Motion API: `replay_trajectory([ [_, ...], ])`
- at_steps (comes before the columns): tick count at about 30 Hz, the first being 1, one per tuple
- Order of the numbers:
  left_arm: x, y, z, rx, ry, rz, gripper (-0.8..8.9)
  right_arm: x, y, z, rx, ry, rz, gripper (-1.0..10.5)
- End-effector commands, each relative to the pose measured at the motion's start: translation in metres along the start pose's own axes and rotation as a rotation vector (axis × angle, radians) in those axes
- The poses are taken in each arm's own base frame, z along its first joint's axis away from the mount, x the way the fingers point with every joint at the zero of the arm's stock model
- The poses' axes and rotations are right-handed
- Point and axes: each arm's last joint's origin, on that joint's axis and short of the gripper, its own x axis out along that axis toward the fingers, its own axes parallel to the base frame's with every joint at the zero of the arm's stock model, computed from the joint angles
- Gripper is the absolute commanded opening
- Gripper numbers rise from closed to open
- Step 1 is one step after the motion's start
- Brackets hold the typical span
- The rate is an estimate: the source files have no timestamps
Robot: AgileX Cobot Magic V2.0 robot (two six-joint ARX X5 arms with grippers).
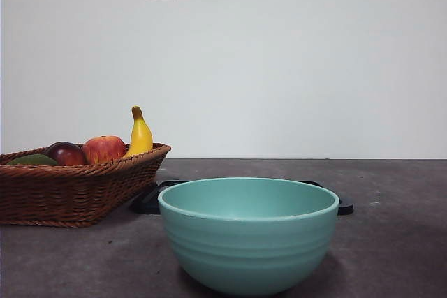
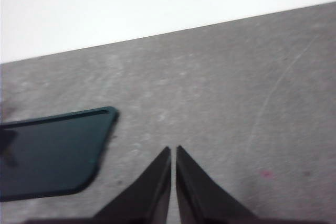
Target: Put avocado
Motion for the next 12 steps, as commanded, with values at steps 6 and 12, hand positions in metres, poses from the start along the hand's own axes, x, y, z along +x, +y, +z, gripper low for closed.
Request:
replay_trajectory([
  [6, -0.011, -0.012, 0.022, -0.069, 0.002, -0.019, 0.09, -0.010, 0.008, 0.021, 0.119, 0.000, 0.046, 0.1],
  [12, -0.021, -0.025, 0.047, -0.065, 0.038, -0.056, 0.09, -0.024, 0.021, 0.056, 0.111, 0.001, 0.084, 0.1],
])
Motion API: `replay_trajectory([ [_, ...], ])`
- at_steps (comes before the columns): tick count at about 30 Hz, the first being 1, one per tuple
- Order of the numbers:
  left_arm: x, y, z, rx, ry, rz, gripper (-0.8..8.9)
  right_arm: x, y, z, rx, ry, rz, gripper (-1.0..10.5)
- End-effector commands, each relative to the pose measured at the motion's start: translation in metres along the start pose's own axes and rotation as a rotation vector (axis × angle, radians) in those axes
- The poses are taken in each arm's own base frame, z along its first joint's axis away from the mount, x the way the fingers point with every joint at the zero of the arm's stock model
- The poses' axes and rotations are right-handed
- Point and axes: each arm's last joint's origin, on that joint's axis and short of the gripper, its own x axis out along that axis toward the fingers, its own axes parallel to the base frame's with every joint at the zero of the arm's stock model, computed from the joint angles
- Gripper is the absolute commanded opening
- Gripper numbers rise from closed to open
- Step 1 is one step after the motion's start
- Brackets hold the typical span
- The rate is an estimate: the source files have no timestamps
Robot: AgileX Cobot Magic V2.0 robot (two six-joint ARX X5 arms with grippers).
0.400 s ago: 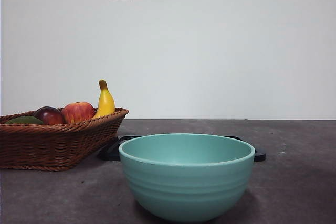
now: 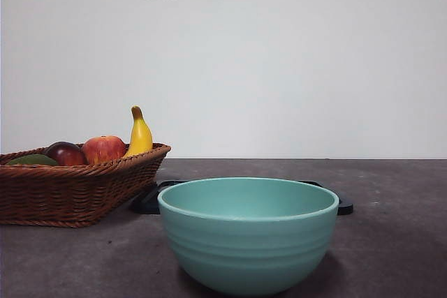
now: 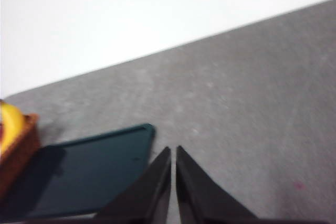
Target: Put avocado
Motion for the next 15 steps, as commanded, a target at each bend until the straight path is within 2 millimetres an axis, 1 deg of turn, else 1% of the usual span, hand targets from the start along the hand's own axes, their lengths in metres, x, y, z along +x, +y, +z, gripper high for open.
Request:
replay_trajectory([
  [1, -0.005, -0.010, 0.015, 0.007, 0.031, -0.029, 0.09, -0.006, 0.010, 0.019, 0.002, 0.000, 0.029, 0.1],
  [4, -0.008, -0.019, 0.028, 0.043, 0.090, -0.060, 0.09, -0.011, 0.020, 0.038, -0.028, 0.041, 0.071, 0.1],
  [8, -0.010, -0.031, 0.047, 0.104, 0.184, -0.088, 0.09, -0.014, 0.032, 0.062, -0.067, 0.158, 0.134, 0.1],
  [15, -0.006, -0.048, 0.075, 0.191, 0.374, -0.158, 0.09, -0.008, 0.050, 0.096, -0.107, 0.401, 0.238, 0.1],
])
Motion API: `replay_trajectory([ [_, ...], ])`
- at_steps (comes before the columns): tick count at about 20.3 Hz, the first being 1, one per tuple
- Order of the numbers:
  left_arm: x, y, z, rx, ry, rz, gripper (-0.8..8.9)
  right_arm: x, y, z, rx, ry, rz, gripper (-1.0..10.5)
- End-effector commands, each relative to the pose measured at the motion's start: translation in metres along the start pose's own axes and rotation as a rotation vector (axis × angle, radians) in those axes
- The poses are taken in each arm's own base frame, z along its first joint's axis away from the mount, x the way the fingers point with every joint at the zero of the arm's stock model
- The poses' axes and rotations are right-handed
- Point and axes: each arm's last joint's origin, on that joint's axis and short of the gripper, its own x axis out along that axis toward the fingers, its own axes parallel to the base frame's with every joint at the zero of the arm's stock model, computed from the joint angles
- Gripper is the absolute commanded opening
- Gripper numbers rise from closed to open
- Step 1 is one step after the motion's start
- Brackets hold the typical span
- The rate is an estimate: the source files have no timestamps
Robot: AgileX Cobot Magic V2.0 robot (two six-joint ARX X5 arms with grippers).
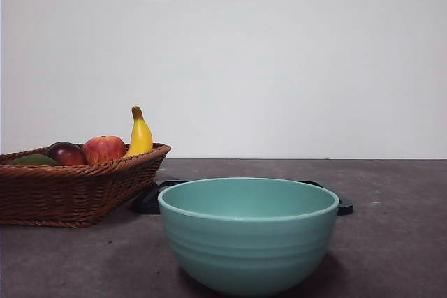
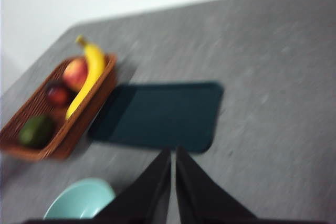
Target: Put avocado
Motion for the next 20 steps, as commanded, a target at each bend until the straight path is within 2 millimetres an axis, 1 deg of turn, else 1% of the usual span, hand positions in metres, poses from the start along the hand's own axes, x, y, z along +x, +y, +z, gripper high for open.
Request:
replay_trajectory([
  [1, -0.003, -0.007, 0.014, 0.087, 0.059, -0.034, 0.09, 0.000, 0.006, 0.015, -0.058, 0.081, 0.039, 0.1],
  [5, -0.004, -0.015, 0.026, 0.113, 0.158, -0.065, 0.09, 0.004, 0.015, 0.030, -0.083, 0.207, 0.086, 0.1],
  [9, -0.006, -0.023, 0.035, 0.144, 0.285, -0.086, 0.09, 0.013, 0.026, 0.037, -0.135, 0.345, 0.164, 0.1],
  [12, -0.010, -0.030, 0.037, 0.160, 0.342, -0.112, 0.09, 0.024, 0.036, 0.035, -0.178, 0.453, 0.247, 0.1],
  [15, -0.012, -0.032, 0.033, 0.168, 0.391, -0.129, 0.09, 0.032, 0.045, 0.028, -0.225, 0.546, 0.313, 0.1],
  [20, -0.012, -0.033, 0.032, 0.173, 0.406, -0.135, 0.09, 0.037, 0.051, 0.025, -0.276, 0.580, 0.321, 0.1],
])
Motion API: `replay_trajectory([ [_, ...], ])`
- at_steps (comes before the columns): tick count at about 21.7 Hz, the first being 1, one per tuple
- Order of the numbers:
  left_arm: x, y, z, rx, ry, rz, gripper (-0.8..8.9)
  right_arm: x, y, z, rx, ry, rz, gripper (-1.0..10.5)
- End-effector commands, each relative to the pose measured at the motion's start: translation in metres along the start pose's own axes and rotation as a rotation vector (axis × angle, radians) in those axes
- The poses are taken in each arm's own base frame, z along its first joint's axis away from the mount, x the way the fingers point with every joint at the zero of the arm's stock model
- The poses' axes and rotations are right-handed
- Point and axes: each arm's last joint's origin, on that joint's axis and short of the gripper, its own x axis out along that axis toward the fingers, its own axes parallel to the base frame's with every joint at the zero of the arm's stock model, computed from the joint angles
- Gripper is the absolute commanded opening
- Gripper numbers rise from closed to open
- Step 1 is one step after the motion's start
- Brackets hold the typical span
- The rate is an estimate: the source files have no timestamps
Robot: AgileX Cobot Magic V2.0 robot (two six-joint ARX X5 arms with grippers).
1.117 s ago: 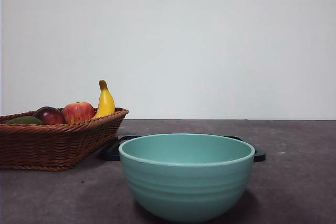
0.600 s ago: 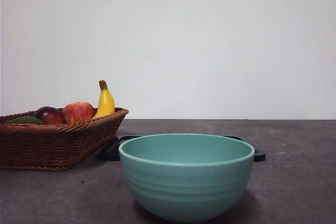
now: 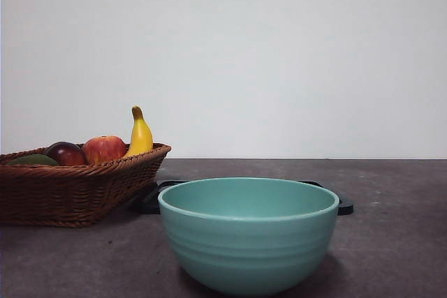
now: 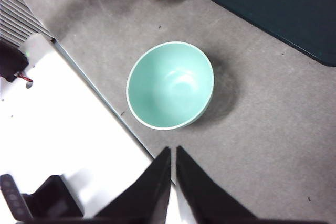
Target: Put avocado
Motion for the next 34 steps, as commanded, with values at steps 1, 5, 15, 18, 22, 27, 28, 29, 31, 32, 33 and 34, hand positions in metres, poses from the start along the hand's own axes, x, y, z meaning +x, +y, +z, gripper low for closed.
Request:
replay_trajectory([
  [1, -0.003, -0.002, 0.004, 0.026, -0.016, -0.005, 0.09, -0.002, 0.002, 0.005, -0.032, -0.013, 0.003, 0.1],
  [5, -0.003, -0.002, 0.004, 0.025, -0.016, -0.005, 1.37, -0.002, 0.002, 0.005, -0.032, -0.017, 0.001, 0.9],
  [15, -0.002, -0.001, 0.005, 0.000, -0.015, 0.000, 4.14, -0.002, 0.002, 0.007, -0.024, -0.034, 0.001, 3.7],
  [18, 0.001, 0.000, 0.008, -0.017, -0.022, 0.005, 4.13, -0.002, 0.002, 0.007, -0.026, -0.039, 0.001, 3.7],
  [22, 0.007, 0.004, 0.017, -0.014, -0.030, 0.036, 4.14, -0.002, 0.002, 0.007, -0.026, -0.039, 0.002, 3.7],
  [27, 0.025, 0.014, 0.034, -0.019, -0.023, 0.093, 4.13, -0.002, 0.002, 0.007, -0.026, -0.039, 0.002, 3.7],
  [28, 0.029, 0.016, 0.038, -0.020, -0.022, 0.107, 4.13, -0.002, 0.002, 0.007, -0.026, -0.040, 0.001, 3.7],
  [29, 0.033, 0.018, 0.041, -0.021, -0.017, 0.124, 4.12, -0.002, 0.002, 0.007, -0.026, -0.040, 0.001, 3.7],
  [31, 0.043, 0.023, 0.049, -0.021, -0.007, 0.158, 4.12, -0.002, 0.002, 0.007, -0.026, -0.040, 0.001, 3.7],
  [32, 0.049, 0.025, 0.053, -0.019, -0.003, 0.177, 4.11, -0.002, 0.002, 0.007, -0.026, -0.040, 0.001, 3.7],
  [33, 0.055, 0.028, 0.057, -0.018, 0.001, 0.194, 4.11, -0.002, 0.002, 0.007, -0.026, -0.040, 0.001, 3.7],
  [34, 0.060, 0.030, 0.060, -0.017, 0.006, 0.204, 4.11, -0.002, 0.002, 0.007, -0.027, -0.040, 0.001, 3.7],
])
